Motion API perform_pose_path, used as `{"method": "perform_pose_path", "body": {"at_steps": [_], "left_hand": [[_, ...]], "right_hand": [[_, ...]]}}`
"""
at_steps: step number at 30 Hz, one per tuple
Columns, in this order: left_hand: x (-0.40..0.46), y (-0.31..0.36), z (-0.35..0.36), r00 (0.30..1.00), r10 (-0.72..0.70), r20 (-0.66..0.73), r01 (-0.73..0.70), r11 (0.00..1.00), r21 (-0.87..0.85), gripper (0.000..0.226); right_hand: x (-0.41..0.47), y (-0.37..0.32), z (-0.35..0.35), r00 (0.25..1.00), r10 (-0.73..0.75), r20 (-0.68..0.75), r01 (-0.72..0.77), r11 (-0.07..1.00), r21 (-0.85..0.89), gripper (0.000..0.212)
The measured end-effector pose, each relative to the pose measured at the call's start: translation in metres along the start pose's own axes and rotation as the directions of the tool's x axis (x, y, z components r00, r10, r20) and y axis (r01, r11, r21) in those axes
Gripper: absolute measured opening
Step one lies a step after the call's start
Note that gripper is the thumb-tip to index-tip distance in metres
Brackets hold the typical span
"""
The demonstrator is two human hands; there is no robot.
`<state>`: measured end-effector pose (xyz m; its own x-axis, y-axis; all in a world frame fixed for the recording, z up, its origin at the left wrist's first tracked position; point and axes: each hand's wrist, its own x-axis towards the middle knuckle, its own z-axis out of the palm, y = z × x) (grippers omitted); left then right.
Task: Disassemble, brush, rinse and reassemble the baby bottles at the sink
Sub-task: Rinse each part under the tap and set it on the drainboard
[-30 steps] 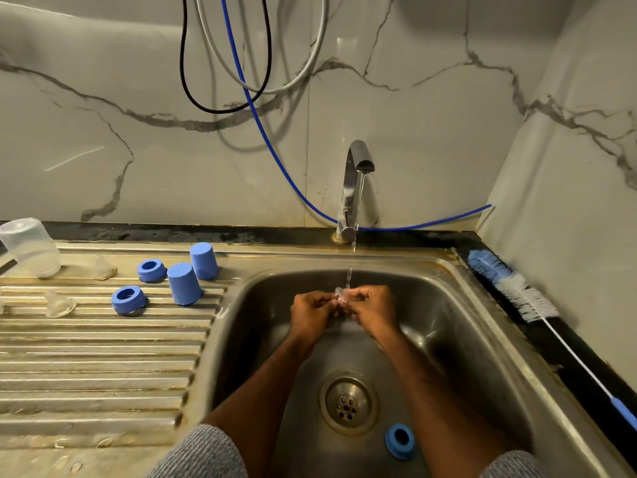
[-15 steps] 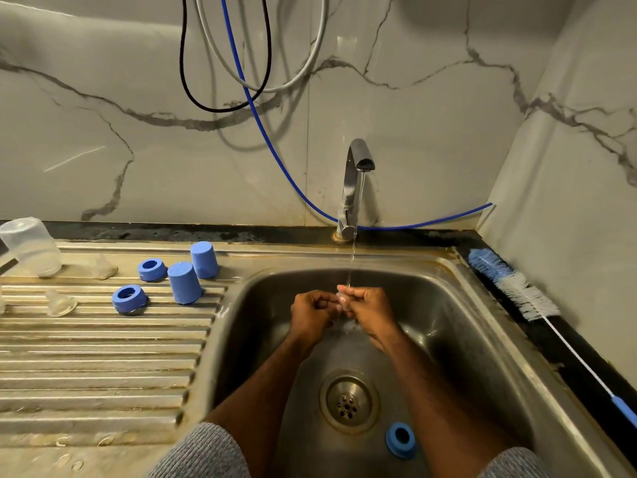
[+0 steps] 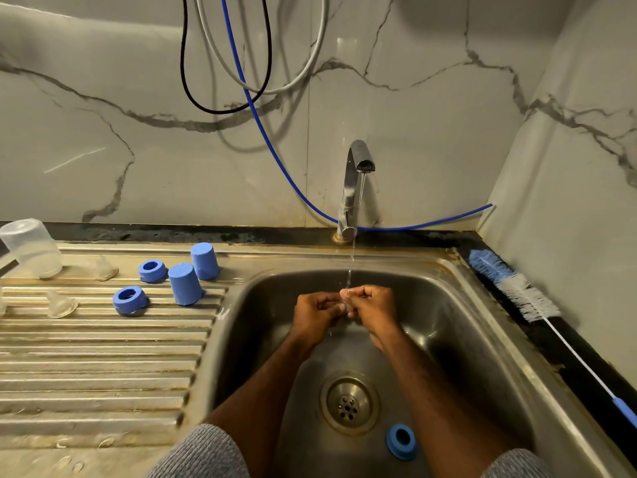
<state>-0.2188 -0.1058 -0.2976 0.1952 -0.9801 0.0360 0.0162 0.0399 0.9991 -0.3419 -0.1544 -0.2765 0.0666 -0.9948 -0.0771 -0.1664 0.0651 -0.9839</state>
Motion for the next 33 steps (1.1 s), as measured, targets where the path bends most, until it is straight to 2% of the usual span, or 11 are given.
{"method": "perform_pose_path", "body": {"at_steps": [3, 5, 8, 11, 16, 18, 21, 23, 26, 30, 33], "left_hand": [[0.002, -0.003, 0.0, 0.998, -0.016, -0.054, 0.016, 1.0, 0.006, 0.02], [0.003, -0.005, 0.0, 0.998, -0.016, -0.059, 0.017, 1.0, 0.003, 0.02], [0.001, -0.003, 0.001, 1.0, -0.017, -0.019, 0.018, 1.0, 0.012, 0.019], [0.0, -0.002, 0.001, 0.999, -0.029, 0.044, 0.028, 0.999, 0.022, 0.018], [-0.004, 0.003, 0.005, 0.993, -0.035, 0.115, 0.044, 0.996, -0.074, 0.019], [-0.003, 0.002, 0.005, 0.995, -0.03, 0.098, 0.035, 0.998, -0.056, 0.02], [0.002, -0.006, 0.002, 1.0, -0.007, 0.019, 0.006, 0.997, 0.072, 0.016], [0.003, -0.009, 0.001, 1.0, 0.006, -0.022, -0.003, 0.992, 0.127, 0.014], [0.003, -0.006, 0.003, 0.998, 0.021, -0.063, -0.01, 0.985, 0.175, 0.013], [0.005, -0.003, 0.004, 0.992, 0.032, -0.121, 0.002, 0.961, 0.275, 0.012], [0.006, -0.001, 0.004, 0.988, 0.013, -0.155, 0.024, 0.972, 0.233, 0.015]], "right_hand": [[0.003, -0.001, -0.004, 0.983, 0.086, 0.164, -0.105, 0.989, 0.106, 0.014], [0.003, -0.001, -0.005, 0.98, 0.092, 0.177, -0.111, 0.989, 0.098, 0.017], [0.001, -0.001, -0.002, 0.999, 0.043, 0.019, -0.042, 0.999, -0.023, 0.007], [-0.001, 0.0, 0.002, 0.994, -0.001, -0.11, -0.011, 0.994, -0.105, 0.022], [-0.002, 0.001, 0.0, 0.988, -0.007, -0.157, -0.004, 0.998, -0.068, 0.024], [0.0, 0.0, -0.001, 0.995, 0.022, -0.097, -0.025, 0.999, -0.036, 0.018], [0.0, -0.005, -0.006, 0.984, 0.133, 0.121, -0.145, 0.985, 0.098, 0.009], [0.0, -0.008, -0.008, 0.962, 0.158, 0.224, -0.197, 0.967, 0.162, 0.012], [0.0, -0.01, -0.009, 0.957, 0.157, 0.245, -0.196, 0.97, 0.144, 0.022], [0.0, -0.013, -0.006, 0.952, 0.172, 0.254, -0.197, 0.978, 0.074, 0.013], [0.002, -0.012, -0.005, 0.951, 0.158, 0.266, -0.17, 0.985, 0.021, 0.013]]}}
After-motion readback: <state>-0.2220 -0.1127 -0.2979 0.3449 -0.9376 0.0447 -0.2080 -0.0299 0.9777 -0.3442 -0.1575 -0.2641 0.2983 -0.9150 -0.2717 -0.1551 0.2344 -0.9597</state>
